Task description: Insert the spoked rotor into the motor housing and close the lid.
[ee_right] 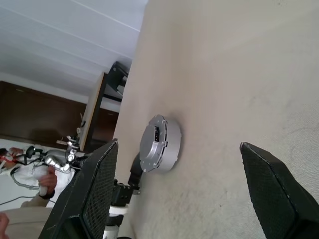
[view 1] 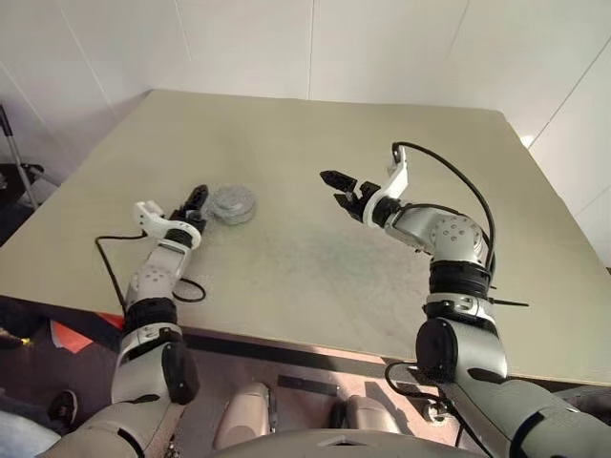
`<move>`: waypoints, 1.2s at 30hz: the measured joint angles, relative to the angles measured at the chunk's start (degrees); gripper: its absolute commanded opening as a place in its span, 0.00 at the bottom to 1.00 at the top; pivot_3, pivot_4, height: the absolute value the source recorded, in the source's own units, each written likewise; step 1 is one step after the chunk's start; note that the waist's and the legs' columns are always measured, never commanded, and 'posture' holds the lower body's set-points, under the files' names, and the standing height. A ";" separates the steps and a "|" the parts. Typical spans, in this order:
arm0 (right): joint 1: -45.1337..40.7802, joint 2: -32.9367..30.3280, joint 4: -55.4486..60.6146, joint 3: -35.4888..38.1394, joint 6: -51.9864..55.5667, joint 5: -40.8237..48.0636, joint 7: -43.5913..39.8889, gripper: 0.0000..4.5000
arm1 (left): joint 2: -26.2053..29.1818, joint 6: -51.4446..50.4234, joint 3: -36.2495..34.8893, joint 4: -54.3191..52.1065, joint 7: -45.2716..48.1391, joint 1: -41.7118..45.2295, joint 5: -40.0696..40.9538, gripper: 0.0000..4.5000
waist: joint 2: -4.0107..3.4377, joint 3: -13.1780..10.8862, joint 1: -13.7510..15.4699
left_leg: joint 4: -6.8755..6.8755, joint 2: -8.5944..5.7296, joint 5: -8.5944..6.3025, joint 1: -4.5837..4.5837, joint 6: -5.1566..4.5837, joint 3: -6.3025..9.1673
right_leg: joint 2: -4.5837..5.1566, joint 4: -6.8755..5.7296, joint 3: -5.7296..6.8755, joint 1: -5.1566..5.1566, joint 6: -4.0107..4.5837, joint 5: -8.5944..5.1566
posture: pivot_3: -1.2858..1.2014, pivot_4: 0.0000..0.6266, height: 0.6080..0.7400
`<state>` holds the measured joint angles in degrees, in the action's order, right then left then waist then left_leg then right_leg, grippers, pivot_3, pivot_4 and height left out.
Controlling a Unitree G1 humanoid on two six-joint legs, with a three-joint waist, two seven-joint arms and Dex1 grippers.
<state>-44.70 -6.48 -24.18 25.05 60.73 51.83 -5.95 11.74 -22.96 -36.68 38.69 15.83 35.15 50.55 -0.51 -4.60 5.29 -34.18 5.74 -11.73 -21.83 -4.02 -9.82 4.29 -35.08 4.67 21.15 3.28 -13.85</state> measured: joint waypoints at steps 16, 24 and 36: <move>15.24 -18.24 12.08 -28.08 -28.99 -27.25 -30.96 0.98 | 1.80 10.23 22.99 -13.03 16.60 -4.43 -20.43 0.96 | 0.21 -0.04 0.87 | -0.03 -0.01 -0.07 -0.06 -0.10 0.00 | 0.01 0.22 0.00 -0.11 -0.34 0.19 | 0.52 0.00 1.00; 16.01 -24.42 7.77 -28.57 -38.55 -33.94 -39.35 0.98 | 2.39 11.20 35.98 -17.48 24.53 -7.50 -29.47 0.96 | 0.19 -0.03 0.17 | -0.13 0.01 -0.09 0.00 -0.23 -0.01 | 0.01 0.09 0.00 -0.13 -0.02 0.09 | 0.52 0.00 1.00; 14.33 -23.94 3.18 -27.38 -41.62 -37.42 -38.58 0.98 | 2.85 11.81 37.47 -16.97 27.45 -7.98 -31.97 0.96 | 0.17 -0.02 0.21 | -0.83 0.08 -0.33 -0.09 -0.61 -0.01 | 0.02 -0.34 -0.01 -0.15 0.00 0.10 | 0.52 0.00 1.00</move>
<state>-30.37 -30.42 -21.00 -2.33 19.12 14.41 -44.54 14.59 -11.15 0.80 21.72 43.28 27.17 18.57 -0.34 -4.62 5.50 -35.00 5.83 -12.07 -21.92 -4.63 -9.82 4.31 -35.41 4.66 21.00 3.28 -13.75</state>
